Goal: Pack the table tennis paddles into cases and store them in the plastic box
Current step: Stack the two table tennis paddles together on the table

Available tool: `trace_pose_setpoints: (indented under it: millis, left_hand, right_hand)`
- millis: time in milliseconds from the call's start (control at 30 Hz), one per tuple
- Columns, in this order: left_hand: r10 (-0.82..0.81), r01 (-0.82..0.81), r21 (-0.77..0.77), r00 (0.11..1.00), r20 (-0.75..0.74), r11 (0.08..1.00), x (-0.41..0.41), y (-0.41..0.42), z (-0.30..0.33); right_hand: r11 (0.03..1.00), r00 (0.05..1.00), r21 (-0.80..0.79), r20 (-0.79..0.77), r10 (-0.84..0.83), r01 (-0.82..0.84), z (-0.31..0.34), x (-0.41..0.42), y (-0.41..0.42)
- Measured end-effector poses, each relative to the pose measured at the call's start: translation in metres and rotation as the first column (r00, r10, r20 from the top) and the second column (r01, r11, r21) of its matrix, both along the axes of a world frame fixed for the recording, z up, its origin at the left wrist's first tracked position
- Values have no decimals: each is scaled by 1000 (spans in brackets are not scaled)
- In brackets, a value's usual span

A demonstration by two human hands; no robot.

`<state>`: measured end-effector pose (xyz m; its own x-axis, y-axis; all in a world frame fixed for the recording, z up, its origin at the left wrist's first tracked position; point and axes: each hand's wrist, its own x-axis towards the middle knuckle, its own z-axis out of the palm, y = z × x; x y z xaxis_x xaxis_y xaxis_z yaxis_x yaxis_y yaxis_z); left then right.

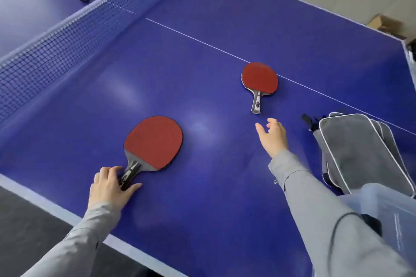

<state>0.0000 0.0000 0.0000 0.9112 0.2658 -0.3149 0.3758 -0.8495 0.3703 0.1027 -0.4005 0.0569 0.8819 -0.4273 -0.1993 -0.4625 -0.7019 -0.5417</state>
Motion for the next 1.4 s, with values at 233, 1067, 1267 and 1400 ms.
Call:
trace_pose_setpoints:
  millis: [233,1067,1267,1400]
  left_hand:
    - [41,-28,-82,986,162,996,3,4,-20]
    - [66,-114,-634,993,-99,764,35,23,6]
    - [200,-199,-635,977,-72,746,17,9,4]
    - [244,-251,-632,965,-100,733,8,6,-8]
  right_hand:
    - [995,996,-42,14,-89,90,-39,67,-8]
    - [899,913,255,106,-393,357,-51,72,27]
    - [833,879,351,53,-474,429,-42,-28,96]
    - [780,854,408,0,-520,475,-33,-91,147]
